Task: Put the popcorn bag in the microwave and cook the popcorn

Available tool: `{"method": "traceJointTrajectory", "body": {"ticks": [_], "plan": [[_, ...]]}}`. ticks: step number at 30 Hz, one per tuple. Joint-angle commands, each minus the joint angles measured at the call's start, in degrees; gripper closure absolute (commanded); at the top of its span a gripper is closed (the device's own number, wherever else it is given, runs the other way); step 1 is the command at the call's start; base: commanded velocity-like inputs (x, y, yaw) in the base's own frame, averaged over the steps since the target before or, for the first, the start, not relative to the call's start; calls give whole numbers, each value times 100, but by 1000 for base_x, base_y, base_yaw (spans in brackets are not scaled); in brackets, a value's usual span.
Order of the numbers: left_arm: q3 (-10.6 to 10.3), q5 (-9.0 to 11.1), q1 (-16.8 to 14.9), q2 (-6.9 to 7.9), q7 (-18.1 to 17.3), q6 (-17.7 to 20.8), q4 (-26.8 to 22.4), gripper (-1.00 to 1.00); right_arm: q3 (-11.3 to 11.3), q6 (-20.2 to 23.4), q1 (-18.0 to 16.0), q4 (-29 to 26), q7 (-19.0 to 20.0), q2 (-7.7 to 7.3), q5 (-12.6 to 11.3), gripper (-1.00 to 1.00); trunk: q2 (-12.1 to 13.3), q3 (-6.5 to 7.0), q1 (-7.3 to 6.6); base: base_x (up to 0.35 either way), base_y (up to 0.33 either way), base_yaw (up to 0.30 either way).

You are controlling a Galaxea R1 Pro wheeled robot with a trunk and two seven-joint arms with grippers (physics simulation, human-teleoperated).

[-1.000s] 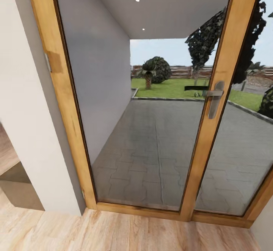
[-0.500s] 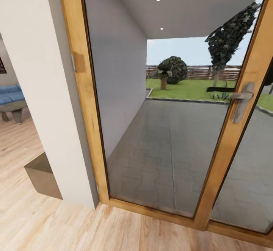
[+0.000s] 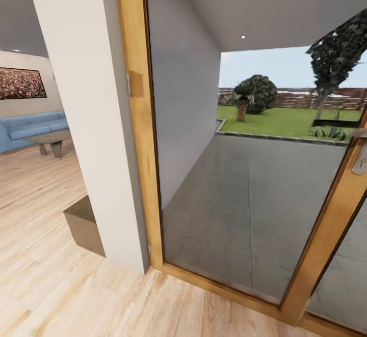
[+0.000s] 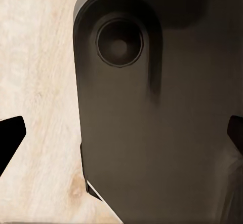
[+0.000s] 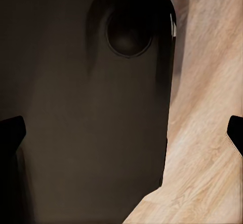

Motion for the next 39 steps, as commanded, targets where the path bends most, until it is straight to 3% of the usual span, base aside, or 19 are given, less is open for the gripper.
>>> {"method": "traceJointTrajectory", "body": {"ticks": [1,39], "plan": [[-7,-3,0,0,-1,1,-5,-100,3,-17,-1,1,-3,0,6,-100,-3,-5,0,0,0,268],[-5,-3,0,0,-1,1,-5,-100,3,-17,-1,1,-3,0,6,-100,-3,-5,0,0,0,268]]}}
